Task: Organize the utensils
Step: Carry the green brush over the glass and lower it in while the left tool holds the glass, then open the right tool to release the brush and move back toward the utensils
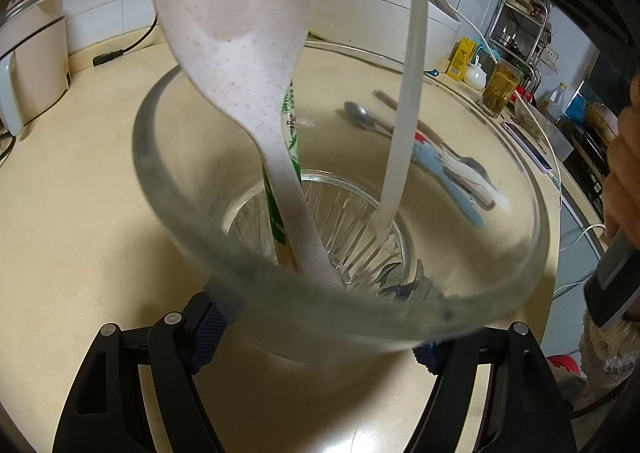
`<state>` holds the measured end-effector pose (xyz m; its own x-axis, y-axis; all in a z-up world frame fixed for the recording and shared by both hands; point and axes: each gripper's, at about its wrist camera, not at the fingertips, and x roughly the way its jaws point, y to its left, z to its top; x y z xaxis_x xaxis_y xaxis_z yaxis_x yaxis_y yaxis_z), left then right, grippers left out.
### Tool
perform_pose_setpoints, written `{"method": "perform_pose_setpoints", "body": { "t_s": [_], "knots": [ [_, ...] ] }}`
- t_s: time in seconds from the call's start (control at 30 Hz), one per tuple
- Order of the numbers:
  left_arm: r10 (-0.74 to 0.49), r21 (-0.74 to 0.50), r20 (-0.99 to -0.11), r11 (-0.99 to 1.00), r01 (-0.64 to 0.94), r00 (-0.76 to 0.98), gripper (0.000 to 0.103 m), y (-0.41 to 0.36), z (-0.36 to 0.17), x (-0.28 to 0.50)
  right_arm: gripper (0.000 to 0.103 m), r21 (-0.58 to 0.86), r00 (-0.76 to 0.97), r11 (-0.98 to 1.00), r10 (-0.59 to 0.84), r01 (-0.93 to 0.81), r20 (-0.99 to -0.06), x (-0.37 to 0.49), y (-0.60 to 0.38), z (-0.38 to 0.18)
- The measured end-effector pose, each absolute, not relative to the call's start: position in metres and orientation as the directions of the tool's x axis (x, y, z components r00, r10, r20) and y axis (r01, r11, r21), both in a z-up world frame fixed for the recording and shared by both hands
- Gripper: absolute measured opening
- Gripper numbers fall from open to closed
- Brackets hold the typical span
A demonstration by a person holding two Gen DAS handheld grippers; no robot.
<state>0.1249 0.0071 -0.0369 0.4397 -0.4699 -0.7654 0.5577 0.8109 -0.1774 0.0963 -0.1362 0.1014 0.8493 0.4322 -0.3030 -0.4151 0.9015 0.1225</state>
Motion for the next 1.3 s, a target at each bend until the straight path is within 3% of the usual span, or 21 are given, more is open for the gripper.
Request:
{"method": "perform_pose_setpoints", "body": {
  "t_s": [0.43,1.3],
  "knots": [
    [-0.472,-0.181,-0.764,0.810,0.558,0.439,0.079,0.010,-0.037,0.125,0.032,0.148,0.802,0.900,0.432,-0.409,-0.413,0.111,-0.129,0.081],
    [-0.468,-0.174,-0.766,0.811,0.559,0.441,0.079,0.009,-0.037,0.124,0.032,0.211,0.848,0.926,0.373,-0.314,-0.376,0.083,-0.186,0.094]
  ]
}}
